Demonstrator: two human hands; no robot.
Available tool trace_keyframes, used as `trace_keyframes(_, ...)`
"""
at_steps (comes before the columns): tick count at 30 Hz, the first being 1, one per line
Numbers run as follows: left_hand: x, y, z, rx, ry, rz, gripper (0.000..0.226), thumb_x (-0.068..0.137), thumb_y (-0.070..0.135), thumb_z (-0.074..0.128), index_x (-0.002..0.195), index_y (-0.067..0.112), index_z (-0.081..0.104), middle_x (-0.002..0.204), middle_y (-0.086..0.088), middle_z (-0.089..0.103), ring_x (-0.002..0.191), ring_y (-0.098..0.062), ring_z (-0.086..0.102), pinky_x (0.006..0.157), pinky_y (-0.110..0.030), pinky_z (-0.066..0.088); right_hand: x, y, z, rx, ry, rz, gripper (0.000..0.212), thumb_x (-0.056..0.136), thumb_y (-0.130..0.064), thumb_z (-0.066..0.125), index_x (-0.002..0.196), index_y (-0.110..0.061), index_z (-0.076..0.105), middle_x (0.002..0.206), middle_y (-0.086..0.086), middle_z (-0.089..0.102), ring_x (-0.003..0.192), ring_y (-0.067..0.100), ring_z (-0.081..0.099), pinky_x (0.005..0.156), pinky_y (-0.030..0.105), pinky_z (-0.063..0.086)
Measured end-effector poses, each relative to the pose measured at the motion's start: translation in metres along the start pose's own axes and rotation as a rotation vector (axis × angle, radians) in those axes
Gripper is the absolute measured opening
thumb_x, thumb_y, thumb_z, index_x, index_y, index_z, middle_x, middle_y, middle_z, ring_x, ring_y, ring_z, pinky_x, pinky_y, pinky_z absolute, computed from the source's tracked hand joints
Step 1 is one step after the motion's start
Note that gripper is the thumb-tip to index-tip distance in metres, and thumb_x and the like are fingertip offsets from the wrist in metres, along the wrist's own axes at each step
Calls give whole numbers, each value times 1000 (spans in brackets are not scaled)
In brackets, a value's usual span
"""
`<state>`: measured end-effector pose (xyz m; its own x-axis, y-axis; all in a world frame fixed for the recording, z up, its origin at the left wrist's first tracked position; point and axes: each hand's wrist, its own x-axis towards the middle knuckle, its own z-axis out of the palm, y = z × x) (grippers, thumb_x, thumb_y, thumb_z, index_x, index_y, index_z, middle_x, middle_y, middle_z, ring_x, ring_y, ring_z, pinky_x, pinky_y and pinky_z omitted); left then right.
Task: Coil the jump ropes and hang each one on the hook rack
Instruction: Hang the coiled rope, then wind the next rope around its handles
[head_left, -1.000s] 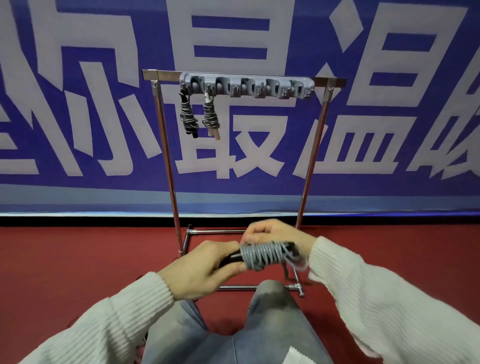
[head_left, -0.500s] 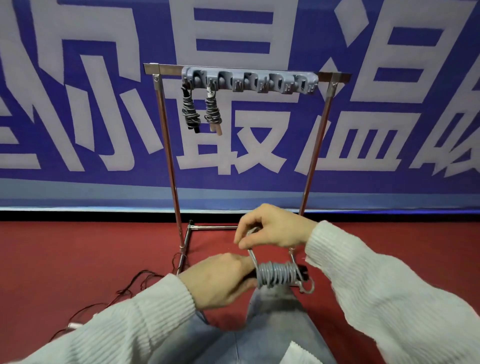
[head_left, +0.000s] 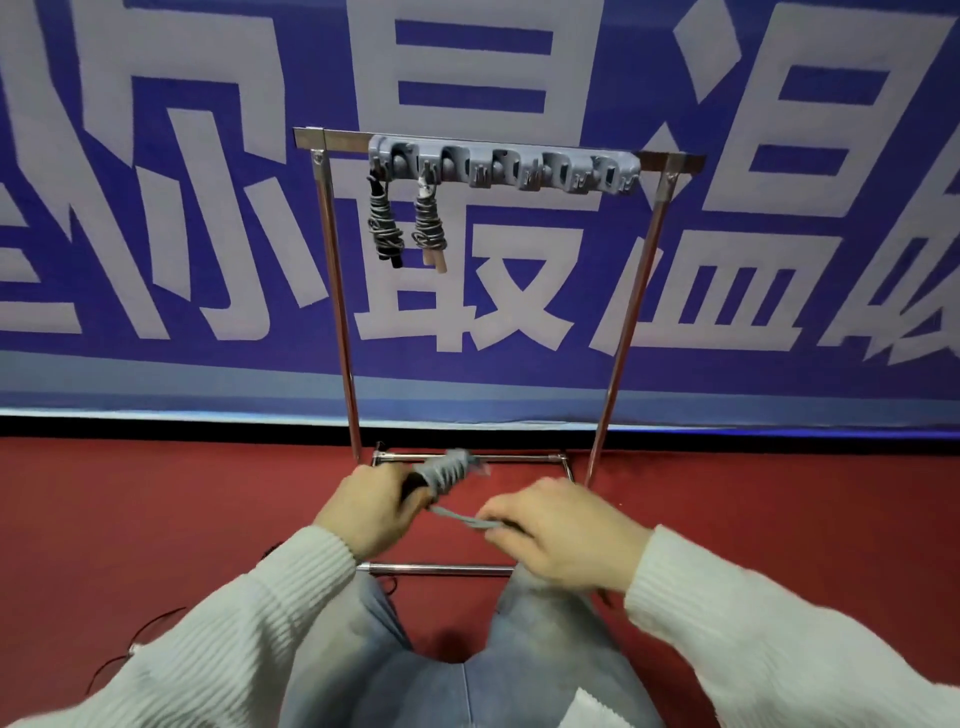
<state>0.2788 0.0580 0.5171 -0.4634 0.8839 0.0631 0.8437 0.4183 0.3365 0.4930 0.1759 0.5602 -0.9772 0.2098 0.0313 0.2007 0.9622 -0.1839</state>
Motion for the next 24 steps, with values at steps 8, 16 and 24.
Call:
trace_keyframes(8, -59, 58, -11, -150, -193, 754, 8, 102, 24, 53, 99, 26, 46, 93, 6, 58, 78, -14, 53, 70, -26, 37, 40, 19, -46, 669, -24, -31, 10, 93, -14, 73, 101, -11, 79, 89, -9, 76, 87, 1, 68, 83, 20, 50)
trace_keyframes(16, -60, 38, -46, -714, 89, 371, 12, 101, 26, 56, 98, 24, 67, 71, 5, 67, 56, -8, 60, 55, -23, 46, 11, 14, 18, 1210, -15, 288, 22, 101, -20, 60, 85, -21, 75, 53, -6, 39, 43, 6, 30, 41, 19, 21)
trace_keyframes(24, -20, 20, -8, -146, 109, -4, 28, 101, 47, 53, 91, 22, 60, 82, -4, 75, 79, -25, 73, 64, -32, 47, 4, 9, 14, 283, -15, 103, 29, 106, -45, 45, 111, -29, 68, 84, -7, 71, 79, 14, 65, 76, 40, 50)
